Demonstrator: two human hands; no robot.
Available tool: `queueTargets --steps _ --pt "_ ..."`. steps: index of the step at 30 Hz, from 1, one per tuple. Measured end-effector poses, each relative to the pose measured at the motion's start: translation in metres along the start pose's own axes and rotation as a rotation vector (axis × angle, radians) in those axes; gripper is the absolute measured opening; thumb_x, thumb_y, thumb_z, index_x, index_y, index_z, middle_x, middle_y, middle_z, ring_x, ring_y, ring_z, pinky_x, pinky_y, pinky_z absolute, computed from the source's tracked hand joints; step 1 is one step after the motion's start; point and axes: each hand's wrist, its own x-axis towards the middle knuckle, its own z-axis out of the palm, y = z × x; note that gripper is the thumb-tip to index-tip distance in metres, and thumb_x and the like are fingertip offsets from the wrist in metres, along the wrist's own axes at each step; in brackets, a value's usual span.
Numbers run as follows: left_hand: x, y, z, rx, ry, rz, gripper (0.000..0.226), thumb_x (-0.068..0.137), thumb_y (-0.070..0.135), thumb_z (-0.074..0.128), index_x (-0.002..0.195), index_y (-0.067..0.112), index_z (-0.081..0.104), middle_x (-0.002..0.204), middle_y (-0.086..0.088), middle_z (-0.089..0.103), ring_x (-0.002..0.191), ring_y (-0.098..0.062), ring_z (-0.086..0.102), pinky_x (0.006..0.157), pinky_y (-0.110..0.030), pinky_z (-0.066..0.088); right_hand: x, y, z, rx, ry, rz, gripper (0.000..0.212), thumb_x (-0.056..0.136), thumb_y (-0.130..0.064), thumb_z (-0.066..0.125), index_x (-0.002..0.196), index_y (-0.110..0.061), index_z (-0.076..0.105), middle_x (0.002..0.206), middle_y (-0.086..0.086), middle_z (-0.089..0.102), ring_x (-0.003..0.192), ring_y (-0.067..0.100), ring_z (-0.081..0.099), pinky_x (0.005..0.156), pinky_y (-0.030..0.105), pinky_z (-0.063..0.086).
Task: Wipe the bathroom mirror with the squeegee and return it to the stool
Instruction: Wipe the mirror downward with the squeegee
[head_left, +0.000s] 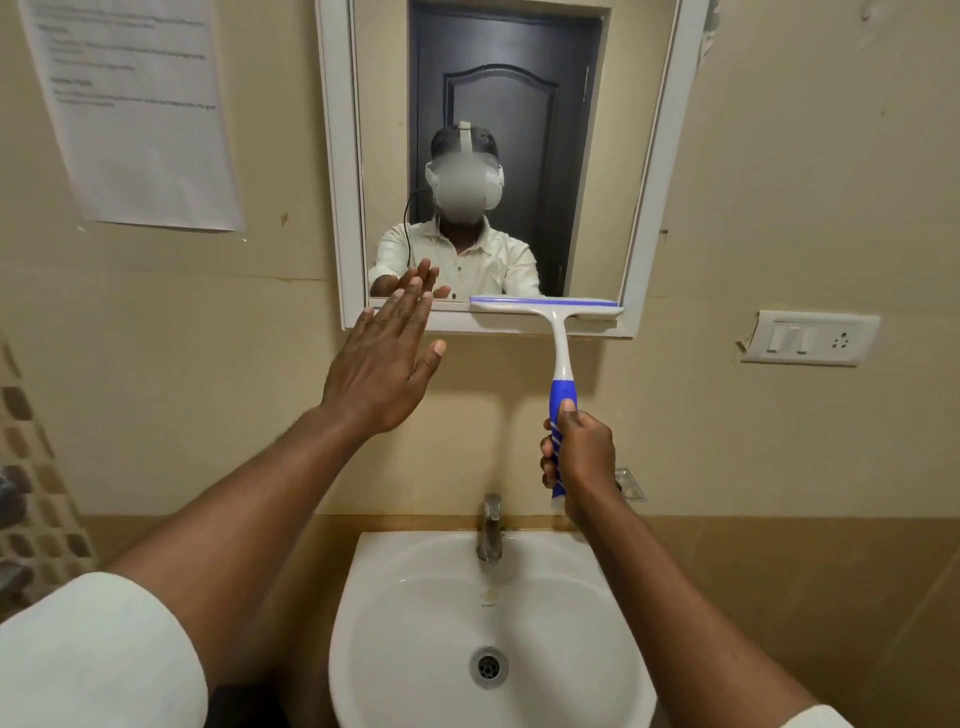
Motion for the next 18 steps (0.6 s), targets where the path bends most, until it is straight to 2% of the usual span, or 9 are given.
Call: queueTargets --steps 6,11,14,18 --pt "0.004 -0.004 -0.01 -0.021 0.04 0.005 0.062 0.096 0.046 0.023 0.149 0.023 0.001 0.158 0.008 -0.007 0.145 -0.006 -0.003 0.118 -0.035 0.004 -0.007 -0.006 0.002 -0.044 0.03 -0.016 0.036 0.098 -0.036 0.04 0.079 -0.011 0.056 0.057 0.005 0.051 0.044 0.015 0.042 0.044 0.027 0.038" --pt "0.012 -0.009 -0.025 -0.014 0.096 0.0 0.062 0.095 0.047 0.022 0.148 0.028 -0.005 0.158 0.011 -0.006 0.143 -0.003 -0.006 0.115 -0.031 0.001 -0.007 -0.012 0.004 -0.011 0.012 -0.043 0.032 0.094 -0.036 0.047 0.081 -0.008 0.056 0.053 0.003 0.049 0.039 0.013 0.04 0.039 0.024 0.036" --pt "0.021 -0.013 -0.036 0.006 0.126 0.015 0.062 0.094 0.049 0.02 0.148 0.028 -0.005 0.157 0.012 -0.007 0.14 0.001 -0.009 0.113 -0.028 -0.003 0.001 -0.027 0.006 -0.029 -0.001 -0.145 0.026 0.089 -0.039 0.058 0.087 -0.013 0.053 0.055 0.002 0.049 0.038 0.012 0.039 0.039 0.023 0.035" --pt "0.037 -0.022 -0.054 0.032 0.16 0.022 0.061 0.095 0.05 0.018 0.147 0.03 -0.007 0.154 0.016 -0.011 0.141 0.0 -0.009 0.114 -0.028 -0.004 0.022 -0.072 0.01 -0.172 0.0 -0.392 0.021 0.088 -0.039 0.058 0.093 -0.02 0.05 0.073 0.01 0.057 0.059 0.023 0.049 0.057 0.034 0.044"
